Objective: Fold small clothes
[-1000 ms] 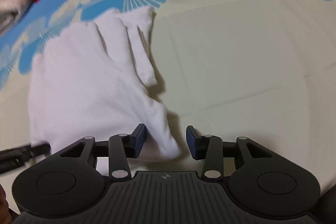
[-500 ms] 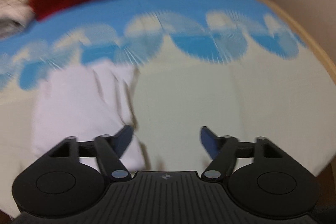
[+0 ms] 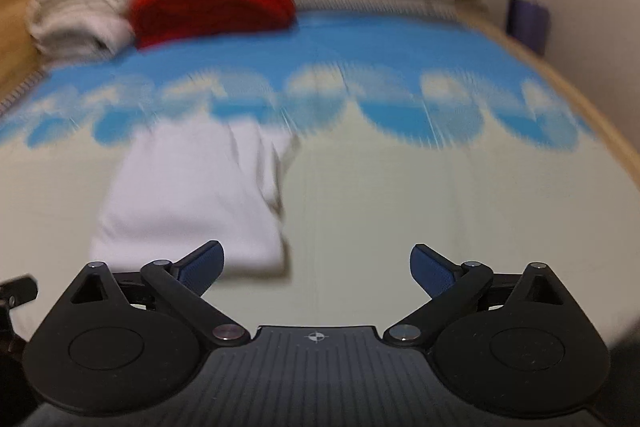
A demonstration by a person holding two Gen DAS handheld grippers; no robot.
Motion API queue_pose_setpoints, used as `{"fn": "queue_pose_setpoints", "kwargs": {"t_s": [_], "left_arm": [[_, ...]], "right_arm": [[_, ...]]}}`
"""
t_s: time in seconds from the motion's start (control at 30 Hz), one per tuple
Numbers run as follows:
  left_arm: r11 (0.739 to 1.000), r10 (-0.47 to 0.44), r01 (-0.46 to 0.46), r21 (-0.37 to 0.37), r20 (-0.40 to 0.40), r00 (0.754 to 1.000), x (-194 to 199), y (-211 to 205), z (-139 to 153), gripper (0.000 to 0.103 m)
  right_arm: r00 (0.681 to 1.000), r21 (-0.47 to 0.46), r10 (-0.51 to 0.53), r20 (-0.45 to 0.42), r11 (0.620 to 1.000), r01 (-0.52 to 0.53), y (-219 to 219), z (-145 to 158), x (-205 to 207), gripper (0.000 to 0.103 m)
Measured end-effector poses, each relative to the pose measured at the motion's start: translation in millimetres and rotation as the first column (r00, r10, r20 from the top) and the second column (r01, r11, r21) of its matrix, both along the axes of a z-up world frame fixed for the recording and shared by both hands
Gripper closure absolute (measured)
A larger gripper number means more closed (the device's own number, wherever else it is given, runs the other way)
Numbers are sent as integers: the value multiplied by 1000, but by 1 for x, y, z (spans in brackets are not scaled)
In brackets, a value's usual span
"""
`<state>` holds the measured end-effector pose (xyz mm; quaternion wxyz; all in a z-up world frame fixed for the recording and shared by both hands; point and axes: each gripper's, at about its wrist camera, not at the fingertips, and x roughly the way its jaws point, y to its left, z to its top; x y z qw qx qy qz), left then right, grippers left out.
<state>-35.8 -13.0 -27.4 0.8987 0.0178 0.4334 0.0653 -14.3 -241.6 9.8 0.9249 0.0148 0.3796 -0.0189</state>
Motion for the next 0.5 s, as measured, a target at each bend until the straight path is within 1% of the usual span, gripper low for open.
{"fn": "queue_pose_setpoints", "kwargs": {"t_s": [0.03, 0.07, 0.13, 0.17, 0.2, 0.33, 0.5], "left_arm": [[1000, 5, -5, -17, -20, 1000, 3, 2, -4, 1], [1000, 5, -5, -16, -13, 1000, 4, 2, -6, 1], [1000, -7, 7, 17, 12, 1000, 7, 2, -7, 1], [1000, -10, 10, 20, 17, 1000, 8, 2, -8, 1], [1000, -7, 7, 13, 15, 1000, 9, 4, -10, 1], [998, 31, -32, -61, -18, 999, 16, 13, -17, 1], [999, 18, -19, -51, -25, 1000, 18, 10, -19, 1]], "right_arm": [[1000, 13, -16, -18, 1000, 16, -1, -2, 3, 5], [1000, 22, -14, -19, 1000, 14, -1, -4, 6, 5], [1000, -5, 3, -11, 1000, -3, 4, -5, 10, 4], [1000, -22, 13, -6, 1000, -13, 7, -6, 11, 4], [1000, -30, 24, -4, 999, -24, 9, -7, 12, 4], [998, -38, 62, -2, 997, -62, 22, -7, 10, 4], [994, -65, 107, 14, 992, -106, 33, -7, 7, 4]]}}
